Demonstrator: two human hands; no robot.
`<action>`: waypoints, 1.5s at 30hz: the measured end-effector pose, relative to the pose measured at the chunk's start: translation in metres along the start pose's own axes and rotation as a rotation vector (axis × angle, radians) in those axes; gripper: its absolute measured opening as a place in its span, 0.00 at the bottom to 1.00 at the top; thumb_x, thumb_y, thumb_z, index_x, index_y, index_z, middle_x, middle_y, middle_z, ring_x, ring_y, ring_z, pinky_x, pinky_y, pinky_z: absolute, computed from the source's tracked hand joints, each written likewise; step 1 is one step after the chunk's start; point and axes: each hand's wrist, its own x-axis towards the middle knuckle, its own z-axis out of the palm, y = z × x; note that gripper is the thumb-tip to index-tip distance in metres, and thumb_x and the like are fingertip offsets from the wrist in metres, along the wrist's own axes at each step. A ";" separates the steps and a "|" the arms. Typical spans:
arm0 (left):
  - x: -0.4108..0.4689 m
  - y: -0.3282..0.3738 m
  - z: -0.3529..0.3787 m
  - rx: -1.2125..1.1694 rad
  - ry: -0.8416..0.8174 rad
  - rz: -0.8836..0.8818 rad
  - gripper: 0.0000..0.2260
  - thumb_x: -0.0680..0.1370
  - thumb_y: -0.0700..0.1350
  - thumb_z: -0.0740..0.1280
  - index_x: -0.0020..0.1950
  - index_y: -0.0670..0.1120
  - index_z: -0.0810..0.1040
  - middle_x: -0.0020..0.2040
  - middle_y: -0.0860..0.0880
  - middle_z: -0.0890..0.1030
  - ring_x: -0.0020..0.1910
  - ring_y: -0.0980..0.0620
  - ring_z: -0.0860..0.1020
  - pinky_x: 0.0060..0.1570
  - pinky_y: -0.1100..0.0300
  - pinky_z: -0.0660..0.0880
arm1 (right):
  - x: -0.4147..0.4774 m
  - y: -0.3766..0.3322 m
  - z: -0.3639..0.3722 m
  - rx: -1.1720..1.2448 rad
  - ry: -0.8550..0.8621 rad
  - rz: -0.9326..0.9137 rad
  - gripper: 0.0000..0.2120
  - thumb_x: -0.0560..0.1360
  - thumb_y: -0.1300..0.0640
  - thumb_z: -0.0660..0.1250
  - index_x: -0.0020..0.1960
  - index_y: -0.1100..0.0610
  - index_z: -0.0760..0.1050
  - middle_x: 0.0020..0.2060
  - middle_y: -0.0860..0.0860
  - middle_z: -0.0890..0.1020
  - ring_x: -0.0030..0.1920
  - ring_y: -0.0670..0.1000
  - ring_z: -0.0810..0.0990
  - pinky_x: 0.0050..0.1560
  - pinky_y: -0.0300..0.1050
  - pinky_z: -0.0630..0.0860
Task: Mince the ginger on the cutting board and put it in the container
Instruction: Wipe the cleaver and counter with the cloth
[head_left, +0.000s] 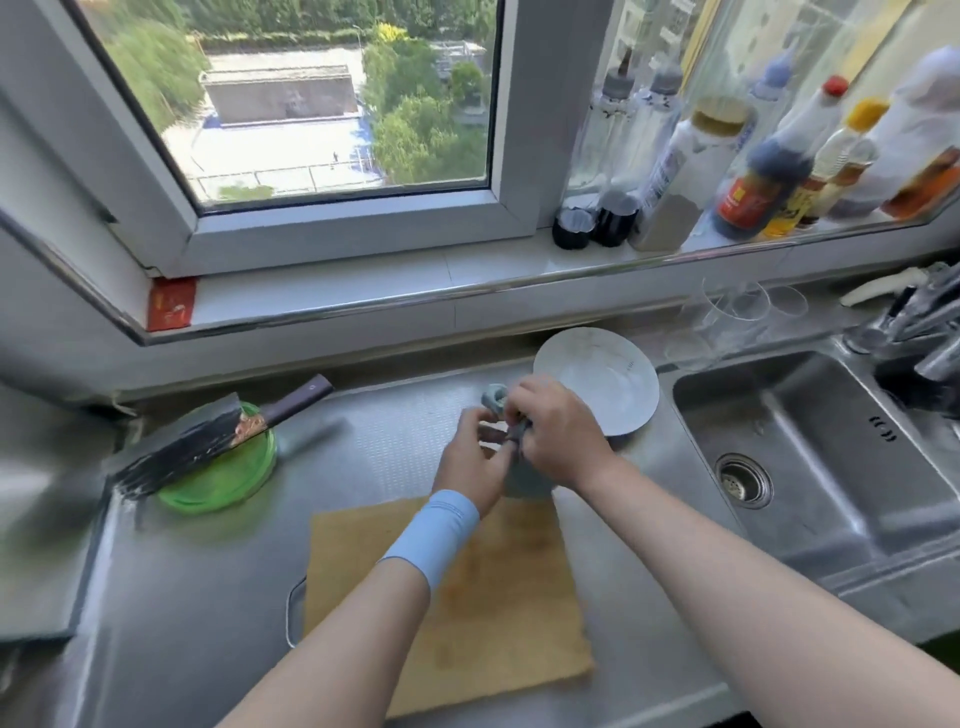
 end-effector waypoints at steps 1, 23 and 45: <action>0.007 -0.003 -0.012 0.005 0.102 -0.008 0.11 0.77 0.45 0.69 0.57 0.52 0.71 0.49 0.54 0.81 0.43 0.56 0.81 0.48 0.56 0.78 | 0.016 -0.005 0.009 0.032 -0.061 0.022 0.17 0.67 0.65 0.61 0.53 0.53 0.77 0.50 0.51 0.80 0.52 0.57 0.76 0.48 0.53 0.76; 0.073 -0.054 -0.009 0.482 -0.186 0.046 0.17 0.79 0.33 0.61 0.65 0.43 0.79 0.66 0.46 0.72 0.63 0.47 0.74 0.62 0.66 0.69 | 0.037 0.058 0.092 -0.352 -0.705 0.143 0.32 0.81 0.61 0.59 0.81 0.57 0.49 0.81 0.55 0.45 0.80 0.57 0.47 0.79 0.49 0.53; -0.023 -0.111 -0.097 0.737 0.025 -0.037 0.22 0.70 0.60 0.75 0.59 0.53 0.78 0.57 0.54 0.75 0.62 0.52 0.70 0.61 0.59 0.67 | 0.017 0.017 0.081 -0.360 -0.704 0.101 0.11 0.76 0.56 0.66 0.58 0.53 0.78 0.59 0.54 0.71 0.61 0.58 0.71 0.55 0.50 0.73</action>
